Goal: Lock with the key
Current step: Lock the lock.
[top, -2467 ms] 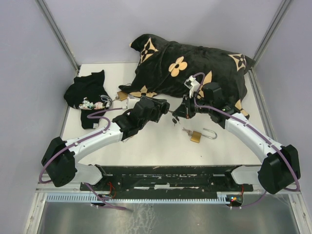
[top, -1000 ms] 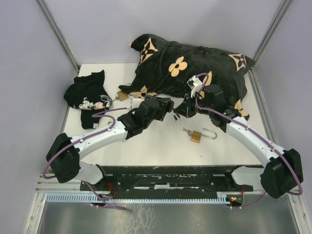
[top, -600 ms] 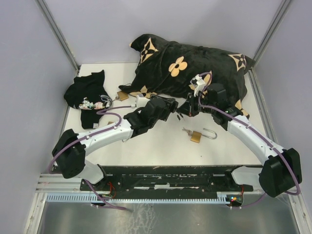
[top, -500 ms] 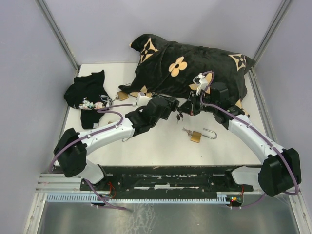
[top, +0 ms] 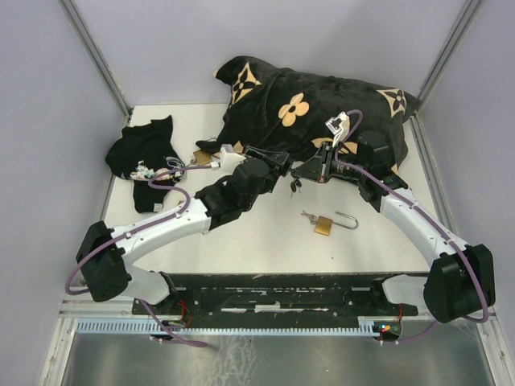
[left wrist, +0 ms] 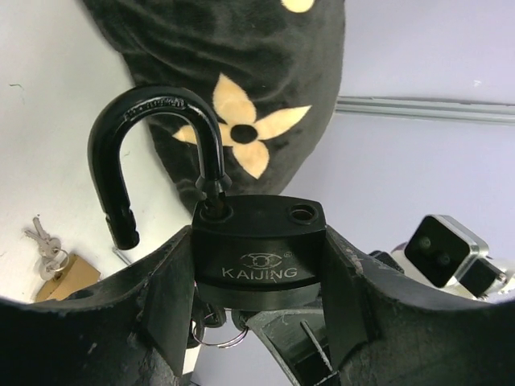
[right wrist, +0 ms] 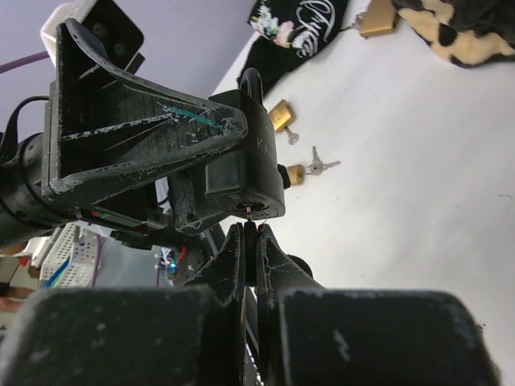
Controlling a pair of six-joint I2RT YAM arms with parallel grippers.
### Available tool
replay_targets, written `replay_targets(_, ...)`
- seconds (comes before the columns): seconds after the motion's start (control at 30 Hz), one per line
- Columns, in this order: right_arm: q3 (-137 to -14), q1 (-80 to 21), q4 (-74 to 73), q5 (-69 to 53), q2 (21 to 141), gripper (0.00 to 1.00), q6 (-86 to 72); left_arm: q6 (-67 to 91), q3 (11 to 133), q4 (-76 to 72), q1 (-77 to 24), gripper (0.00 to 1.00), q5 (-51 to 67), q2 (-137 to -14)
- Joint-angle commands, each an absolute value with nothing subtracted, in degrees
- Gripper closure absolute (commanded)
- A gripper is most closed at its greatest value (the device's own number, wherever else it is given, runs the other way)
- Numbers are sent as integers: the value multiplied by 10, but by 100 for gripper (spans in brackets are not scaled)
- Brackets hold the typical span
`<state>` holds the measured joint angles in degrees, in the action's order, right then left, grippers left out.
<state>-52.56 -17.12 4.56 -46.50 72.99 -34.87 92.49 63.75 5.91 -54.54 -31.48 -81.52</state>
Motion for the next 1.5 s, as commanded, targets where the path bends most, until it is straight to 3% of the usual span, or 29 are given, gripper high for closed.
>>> replay_targets(0.0, -540, -156, 214, -421, 715, 98, -401, 874, 624, 23, -599, 37, -246, -763)
replay_targets(0.27, -538, -152, 244, -438, 715, 98, -431, 830, 607, -10, -598, 15, -255, -740)
replay_targets(0.53, -531, -145, 273, -454, 713, 98, -460, 752, 587, -21, -598, 10, -280, -701)
replay_targets(0.73, -517, -123, 325, -498, 708, 98, -506, 501, 398, -329, -588, 0, -203, -566)
replay_targets(0.97, -523, -121, 451, -567, 711, 98, -615, 468, 331, -502, -503, 1, 8, -534)
replay_targets(1.2, -551, -125, 550, -614, 715, 98, -734, 436, 350, -626, -500, 2, 44, -606)
replay_targets(1.47, -559, -146, 579, -634, 713, 98, -768, 429, 404, -610, -499, 17, 13, -649)
